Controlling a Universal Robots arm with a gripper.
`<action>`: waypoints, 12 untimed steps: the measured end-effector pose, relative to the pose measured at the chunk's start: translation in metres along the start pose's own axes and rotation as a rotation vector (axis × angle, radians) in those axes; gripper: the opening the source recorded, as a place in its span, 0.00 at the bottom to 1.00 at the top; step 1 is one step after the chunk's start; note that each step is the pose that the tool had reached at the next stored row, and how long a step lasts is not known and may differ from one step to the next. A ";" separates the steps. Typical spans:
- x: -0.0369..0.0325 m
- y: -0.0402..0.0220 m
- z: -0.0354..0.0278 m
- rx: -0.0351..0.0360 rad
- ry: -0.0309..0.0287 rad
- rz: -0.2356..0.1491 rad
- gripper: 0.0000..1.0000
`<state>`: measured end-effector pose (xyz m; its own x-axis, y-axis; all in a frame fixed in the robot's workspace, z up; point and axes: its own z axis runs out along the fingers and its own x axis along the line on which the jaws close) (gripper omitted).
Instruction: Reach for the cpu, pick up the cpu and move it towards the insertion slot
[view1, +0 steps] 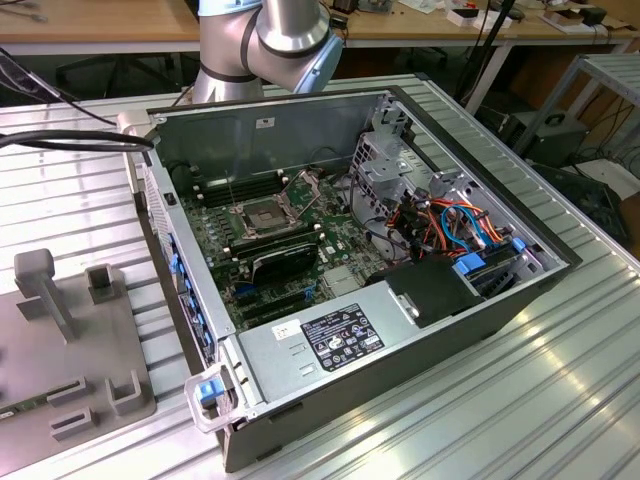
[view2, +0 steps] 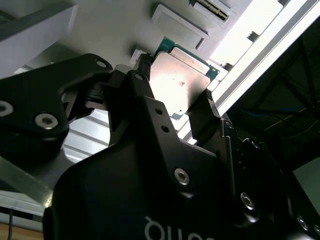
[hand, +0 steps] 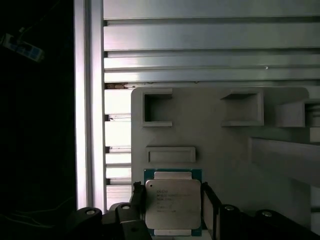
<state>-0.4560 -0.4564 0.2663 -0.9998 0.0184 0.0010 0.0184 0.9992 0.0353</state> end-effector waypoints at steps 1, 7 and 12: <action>0.0000 0.0000 -0.0009 0.0001 0.0000 0.000 0.55; 0.0000 0.0002 -0.0051 0.0000 -0.0004 0.000 0.55; 0.0000 0.0002 -0.0054 0.0004 0.0000 0.000 0.55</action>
<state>-0.4560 -0.4564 0.2717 -0.9998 0.0183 0.0010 0.0184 0.9992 0.0349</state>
